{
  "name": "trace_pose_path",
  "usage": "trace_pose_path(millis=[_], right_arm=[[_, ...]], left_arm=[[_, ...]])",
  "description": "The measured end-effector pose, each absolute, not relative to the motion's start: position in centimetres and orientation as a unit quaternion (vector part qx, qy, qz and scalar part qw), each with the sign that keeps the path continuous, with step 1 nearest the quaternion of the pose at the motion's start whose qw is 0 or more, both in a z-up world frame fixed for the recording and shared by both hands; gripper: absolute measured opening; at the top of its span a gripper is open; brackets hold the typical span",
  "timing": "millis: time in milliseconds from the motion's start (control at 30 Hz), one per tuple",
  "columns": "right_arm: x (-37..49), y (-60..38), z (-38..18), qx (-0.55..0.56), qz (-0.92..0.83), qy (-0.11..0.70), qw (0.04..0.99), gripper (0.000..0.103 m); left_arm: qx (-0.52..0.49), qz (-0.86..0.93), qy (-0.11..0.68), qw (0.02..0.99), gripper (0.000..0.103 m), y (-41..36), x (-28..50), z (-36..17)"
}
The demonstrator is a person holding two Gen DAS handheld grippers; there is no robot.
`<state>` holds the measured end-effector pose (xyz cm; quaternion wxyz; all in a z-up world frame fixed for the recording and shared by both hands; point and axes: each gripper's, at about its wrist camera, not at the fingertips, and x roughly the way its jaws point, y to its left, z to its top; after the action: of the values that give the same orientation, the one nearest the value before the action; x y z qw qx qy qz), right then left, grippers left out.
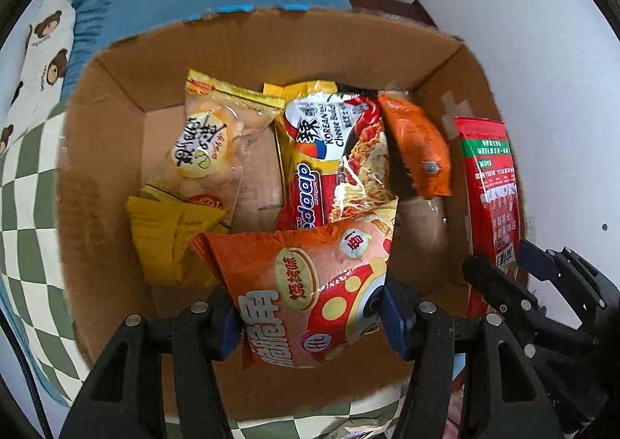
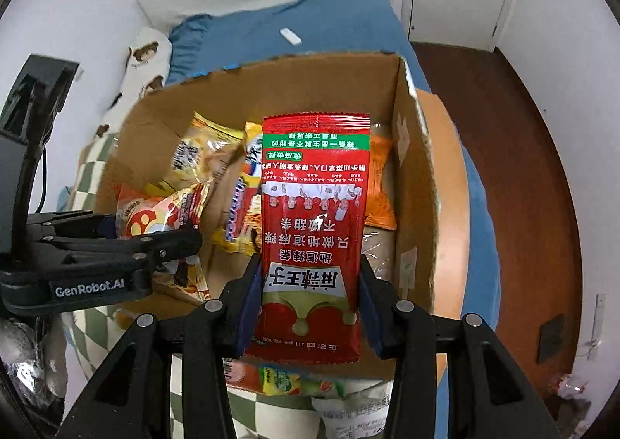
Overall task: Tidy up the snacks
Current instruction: 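Carry both packets into the box and open both grippers, then withdraw both tools from the box toward the remaining snacks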
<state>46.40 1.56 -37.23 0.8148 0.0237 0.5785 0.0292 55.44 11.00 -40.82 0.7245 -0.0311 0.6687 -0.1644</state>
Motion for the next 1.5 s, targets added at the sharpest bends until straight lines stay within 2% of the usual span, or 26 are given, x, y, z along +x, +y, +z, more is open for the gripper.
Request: trace_pose_path(millis=[133,167,200,267,333,400,600,933,1500], right_arm=[[47.2,1.2,-39.1,0.026,0.022,0.599,0.8,0.049],[46.8,1.1,-39.6,0.029,0.021,0.606,0.795,0.05],[47.0,0.9,-40.0,0.033,0.019,0.61,0.791,0.055],[47.0,0.9,-40.6,0.038,0.019,0.618,0.785,0.063],[47.2,1.1,-41.1,0.039,0.014,0.626,0.779,0.084],[47.0,1.4,-41.3,0.039,0.01,0.629,0.776,0.092],[46.8,1.8,-42.1,0.036,0.001,0.636,0.771,0.095],[46.1,2.3,-41.8,0.04,-0.015,0.625,0.78,0.096],[40.6,3.5,-34.4,0.025,-0.01,0.542,0.84,0.096]], left_arm=[[-0.03,-0.16,0.685,0.71,0.059,10.6,55.9,-42.4],[-0.029,-0.156,0.688,0.708,0.063,10.6,56.0,-42.7],[-0.029,-0.154,0.691,0.706,0.069,10.7,56.0,-43.0],[-0.027,-0.144,0.692,0.707,0.09,11.0,56.1,-43.3],[-0.03,-0.136,0.69,0.71,0.091,11.5,56.0,-43.3],[-0.033,-0.127,0.687,0.715,0.091,12.1,55.9,-43.2],[-0.029,-0.109,0.676,0.728,0.091,13.7,55.0,-42.8],[-0.018,-0.069,0.63,0.773,0.091,16.2,51.7,-40.3],[-0.001,-0.052,0.52,0.853,0.092,17.1,44.8,-32.6]])
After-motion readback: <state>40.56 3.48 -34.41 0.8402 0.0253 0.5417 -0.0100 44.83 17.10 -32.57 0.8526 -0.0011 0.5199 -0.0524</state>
